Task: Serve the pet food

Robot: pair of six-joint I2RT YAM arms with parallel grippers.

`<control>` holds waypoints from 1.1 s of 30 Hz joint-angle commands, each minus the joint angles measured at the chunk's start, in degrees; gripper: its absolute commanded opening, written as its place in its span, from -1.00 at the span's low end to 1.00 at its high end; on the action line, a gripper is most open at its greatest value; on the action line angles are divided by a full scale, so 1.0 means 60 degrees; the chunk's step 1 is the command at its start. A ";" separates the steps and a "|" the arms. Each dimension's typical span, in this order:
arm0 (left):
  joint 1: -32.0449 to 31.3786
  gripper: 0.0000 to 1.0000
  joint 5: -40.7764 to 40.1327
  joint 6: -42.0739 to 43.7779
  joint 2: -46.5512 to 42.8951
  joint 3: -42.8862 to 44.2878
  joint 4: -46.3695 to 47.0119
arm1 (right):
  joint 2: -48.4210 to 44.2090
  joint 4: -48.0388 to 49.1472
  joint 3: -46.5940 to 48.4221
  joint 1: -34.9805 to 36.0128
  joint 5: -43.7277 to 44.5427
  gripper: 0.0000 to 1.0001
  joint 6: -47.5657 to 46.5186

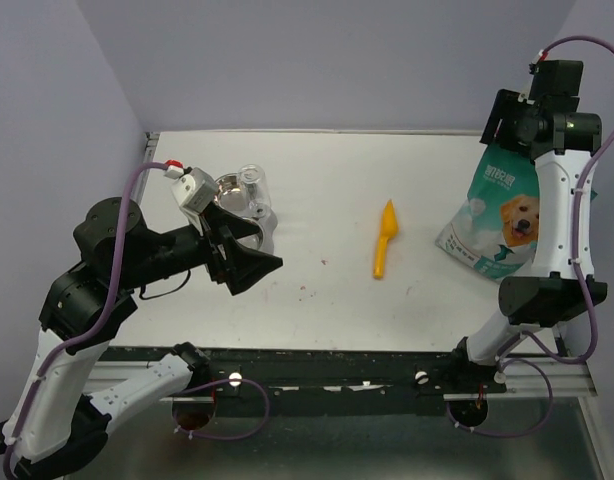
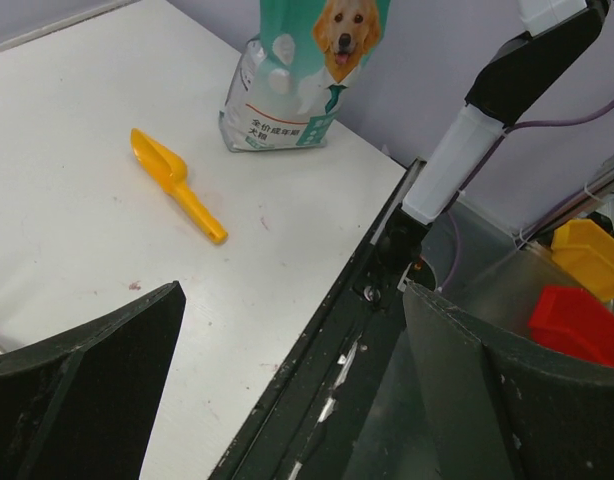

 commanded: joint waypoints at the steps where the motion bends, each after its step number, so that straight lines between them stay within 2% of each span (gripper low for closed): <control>1: -0.0250 0.97 -0.0394 0.0640 0.0054 0.0447 -0.0255 | -0.0133 0.0154 -0.0328 0.0015 -0.0601 0.47 -0.0602; 10: -0.0543 0.97 -0.0395 0.0772 0.0186 0.0506 -0.0255 | -0.1100 0.0242 -0.1413 0.0044 -0.0908 0.50 -0.0909; 16: -0.0631 0.97 -0.0468 0.0903 0.0157 0.0565 -0.0358 | -0.1481 0.0169 -0.1968 0.0410 -0.0017 0.60 -0.1173; 19: -0.0675 0.97 -0.0541 0.0933 0.0142 0.0550 -0.0387 | -0.1598 0.0139 -0.2540 0.0936 0.1036 0.38 -0.1668; 21: -0.0675 0.97 -0.0541 0.0933 0.0142 0.0521 -0.0401 | -0.1613 0.0110 -0.2702 0.1566 0.1667 0.13 -0.1876; 25: -0.0675 0.97 -0.0585 0.0904 0.0215 0.0506 -0.0358 | -0.1482 0.0125 -0.2571 0.1656 0.1963 -0.28 -0.1819; 30: -0.0675 0.97 -0.0556 0.0757 0.0376 0.0550 -0.0299 | -0.1145 0.0110 -0.2059 0.1670 0.1817 -0.99 -0.1541; 33: -0.0675 0.97 -0.0629 0.0655 0.0523 0.0594 -0.0255 | -0.0882 0.0109 -0.1781 0.1656 0.1525 -0.99 -0.0708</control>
